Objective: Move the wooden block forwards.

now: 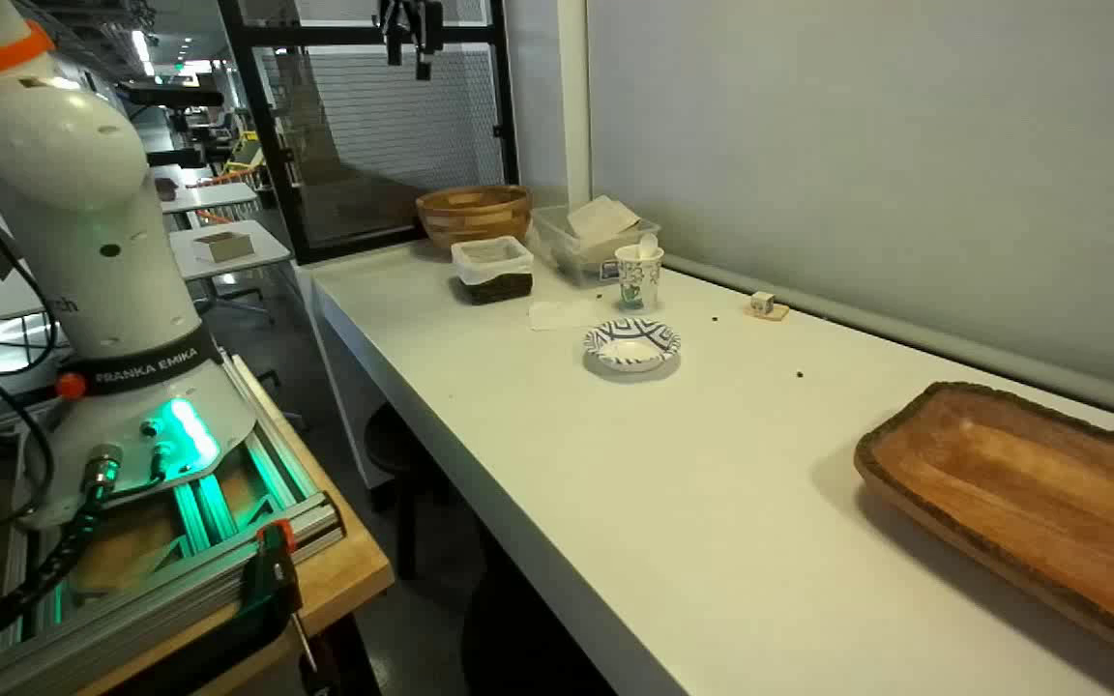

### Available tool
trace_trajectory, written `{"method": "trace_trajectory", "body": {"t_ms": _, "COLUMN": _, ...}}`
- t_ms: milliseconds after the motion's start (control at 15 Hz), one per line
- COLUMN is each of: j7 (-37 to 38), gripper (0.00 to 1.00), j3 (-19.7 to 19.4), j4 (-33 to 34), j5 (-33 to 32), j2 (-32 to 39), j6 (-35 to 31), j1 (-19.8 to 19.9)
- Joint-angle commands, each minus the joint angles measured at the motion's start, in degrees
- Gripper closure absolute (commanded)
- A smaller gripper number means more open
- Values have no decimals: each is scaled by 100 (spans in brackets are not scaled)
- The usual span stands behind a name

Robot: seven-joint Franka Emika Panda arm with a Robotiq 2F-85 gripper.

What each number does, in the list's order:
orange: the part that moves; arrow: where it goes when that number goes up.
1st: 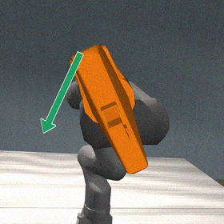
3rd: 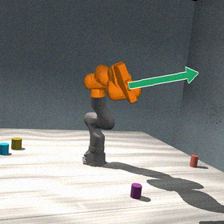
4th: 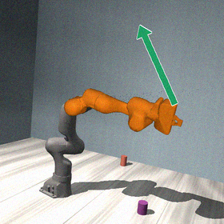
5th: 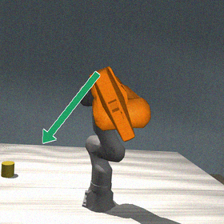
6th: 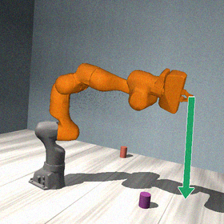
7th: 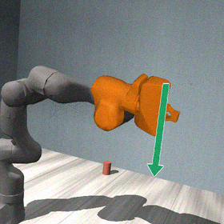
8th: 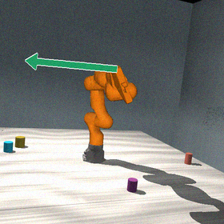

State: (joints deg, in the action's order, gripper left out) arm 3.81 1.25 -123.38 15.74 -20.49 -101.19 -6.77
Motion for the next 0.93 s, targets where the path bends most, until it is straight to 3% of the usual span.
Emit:
{"method": "trace_trajectory", "body": {"t_ms": 0, "j7": -26, "gripper": 0, "j3": 87, "j4": 11, "j5": 29, "j2": 3, "j6": 18, "j1": 104}}
{"method": "trace_trajectory", "body": {"t_ms": 467, "j7": -27, "gripper": 0, "j3": 87, "j4": 11, "j5": 29, "j2": 3, "j6": 18, "j1": 104}}
{"method": "trace_trajectory", "body": {"t_ms": 600, "j7": 499, "gripper": 0, "j3": -52, "j4": 190, "j5": 108, "j2": 255, "j6": -18, "j1": 359}}
{"method": "trace_trajectory", "body": {"t_ms": 867, "j7": 780, "gripper": 0, "j3": -414, "j4": 464, "j5": 58, "j2": 834, "j6": -410, "j1": 872}}
